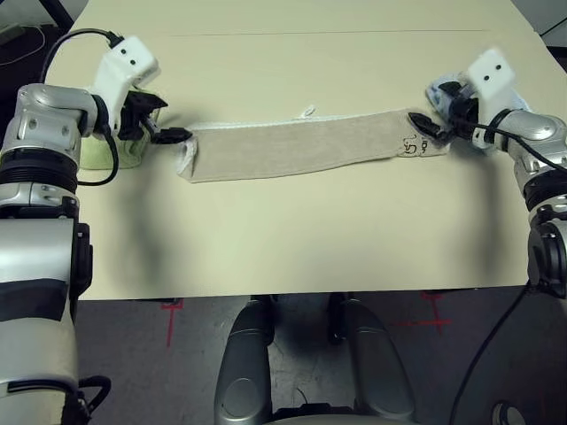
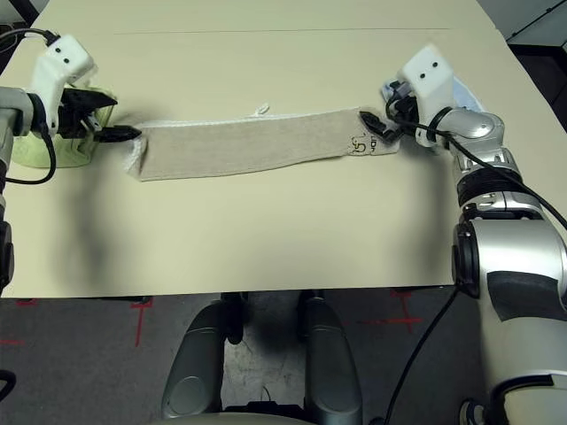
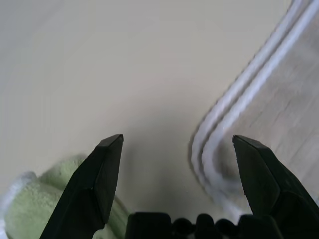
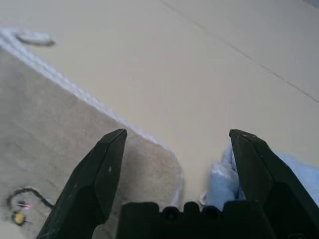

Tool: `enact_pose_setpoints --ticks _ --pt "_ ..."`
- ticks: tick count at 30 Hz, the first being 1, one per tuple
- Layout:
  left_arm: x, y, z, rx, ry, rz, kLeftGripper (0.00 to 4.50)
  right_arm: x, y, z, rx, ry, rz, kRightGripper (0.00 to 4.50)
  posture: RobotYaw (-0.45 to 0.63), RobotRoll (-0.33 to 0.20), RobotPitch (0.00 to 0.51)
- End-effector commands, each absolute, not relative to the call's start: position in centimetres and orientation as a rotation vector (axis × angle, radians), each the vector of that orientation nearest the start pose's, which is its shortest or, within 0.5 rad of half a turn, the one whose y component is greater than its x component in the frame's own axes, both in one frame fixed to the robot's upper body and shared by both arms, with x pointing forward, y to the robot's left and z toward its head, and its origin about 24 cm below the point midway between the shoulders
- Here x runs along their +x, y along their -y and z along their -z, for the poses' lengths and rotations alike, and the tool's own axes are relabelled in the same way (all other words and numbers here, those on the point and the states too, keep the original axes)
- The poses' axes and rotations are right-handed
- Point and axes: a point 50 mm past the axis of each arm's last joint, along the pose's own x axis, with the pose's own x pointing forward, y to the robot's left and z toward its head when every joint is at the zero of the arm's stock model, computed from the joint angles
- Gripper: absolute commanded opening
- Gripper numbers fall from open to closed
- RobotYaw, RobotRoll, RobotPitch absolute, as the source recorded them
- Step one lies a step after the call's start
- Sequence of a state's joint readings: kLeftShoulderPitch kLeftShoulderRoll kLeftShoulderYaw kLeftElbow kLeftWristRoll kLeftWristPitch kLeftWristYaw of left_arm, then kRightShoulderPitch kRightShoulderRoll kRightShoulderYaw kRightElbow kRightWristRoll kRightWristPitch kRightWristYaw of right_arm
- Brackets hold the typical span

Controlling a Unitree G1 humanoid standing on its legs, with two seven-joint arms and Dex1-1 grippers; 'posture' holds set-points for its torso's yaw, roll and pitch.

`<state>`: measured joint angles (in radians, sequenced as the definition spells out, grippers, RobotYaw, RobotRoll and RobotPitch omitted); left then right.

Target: Fold the towel and set it aside.

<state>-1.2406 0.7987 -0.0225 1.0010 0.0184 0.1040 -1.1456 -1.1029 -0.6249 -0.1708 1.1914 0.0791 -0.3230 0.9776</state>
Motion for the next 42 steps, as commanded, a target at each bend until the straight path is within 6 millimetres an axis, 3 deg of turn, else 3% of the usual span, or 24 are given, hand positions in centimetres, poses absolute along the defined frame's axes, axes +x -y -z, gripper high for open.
enact_pose_setpoints --ticks 1,6,12,20,24,35,42 --pt "36.7 -26.4 -27.8 0.398 0.025 0.809 4.45 37.3 26.5 -20.8 -0.276 0.214 -0.721 4.49 0.04 0.0 0.295" --pt "35.7 -24.4 -25.6 0.292 0.087 0.921 4.45 36.5 26.5 -19.8 -0.21 0.232 -0.775 4.49 0.04 0.0 0.295" --pt "34.0 -22.9 -23.6 0.339 0.054 1.068 4.45 35.6 27.3 -19.2 -0.185 0.228 -0.767 4.49 0.04 0.0 0.298" --pt "33.7 -22.6 -22.3 0.488 0.008 1.111 4.45 35.3 27.7 -19.3 -0.209 0.223 -0.756 4.49 0.03 0.0 0.299" --pt "33.5 -23.0 -20.5 0.483 -0.017 1.1 4.45 34.8 27.8 -18.7 -0.19 0.192 -0.787 4.49 0.03 0.0 0.3" --pt "33.4 -23.1 -19.1 0.45 -0.028 1.057 4.45 31.7 29.7 -18.3 0.42 0.052 -0.675 4.49 0.02 0.0 0.299" --pt "33.4 -23.0 -19.1 0.446 -0.029 1.058 4.45 30.0 29.3 -16.7 0.6 -0.028 -0.571 4.49 0.02 0.0 0.297"
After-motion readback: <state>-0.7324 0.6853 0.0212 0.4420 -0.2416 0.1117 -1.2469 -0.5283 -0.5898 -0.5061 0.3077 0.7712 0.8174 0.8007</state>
